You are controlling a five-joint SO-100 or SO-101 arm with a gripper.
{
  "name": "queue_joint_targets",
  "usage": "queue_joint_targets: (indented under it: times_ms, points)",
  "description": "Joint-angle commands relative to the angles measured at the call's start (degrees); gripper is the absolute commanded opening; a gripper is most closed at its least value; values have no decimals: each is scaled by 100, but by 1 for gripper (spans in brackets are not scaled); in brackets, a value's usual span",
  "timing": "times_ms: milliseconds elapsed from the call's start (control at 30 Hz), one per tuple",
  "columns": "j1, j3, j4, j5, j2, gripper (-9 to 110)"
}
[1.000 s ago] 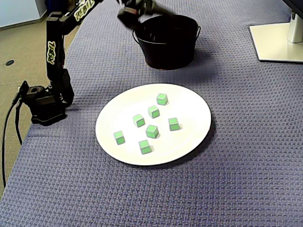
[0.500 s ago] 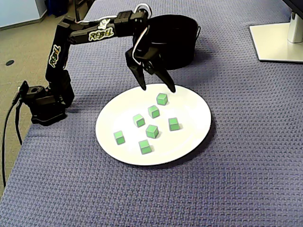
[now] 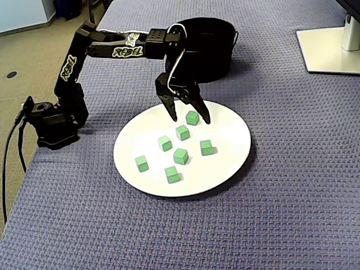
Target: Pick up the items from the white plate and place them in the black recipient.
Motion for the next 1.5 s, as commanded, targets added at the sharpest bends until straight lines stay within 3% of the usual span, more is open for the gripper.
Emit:
queue_joint_targets:
  times_ms: [0, 367, 667, 833, 967, 1100, 1367, 1467]
  points:
    - [-176, 18, -149, -193, 18, 27]
    - [-255, 79, -281, -299, 44, 4]
    - [-44, 211, -387, -545, 413, 0]
    - [448, -176, 299, -993, 2109, 0]
    - [738, -650, 97, -2171, 3858, 0]
    - [18, -782, -633, -3595, 4992, 0]
    - [-2347, 844, -2452, -7963, 5010, 0]
    - [-2892, 1371, -2848, -8903, 4430, 0]
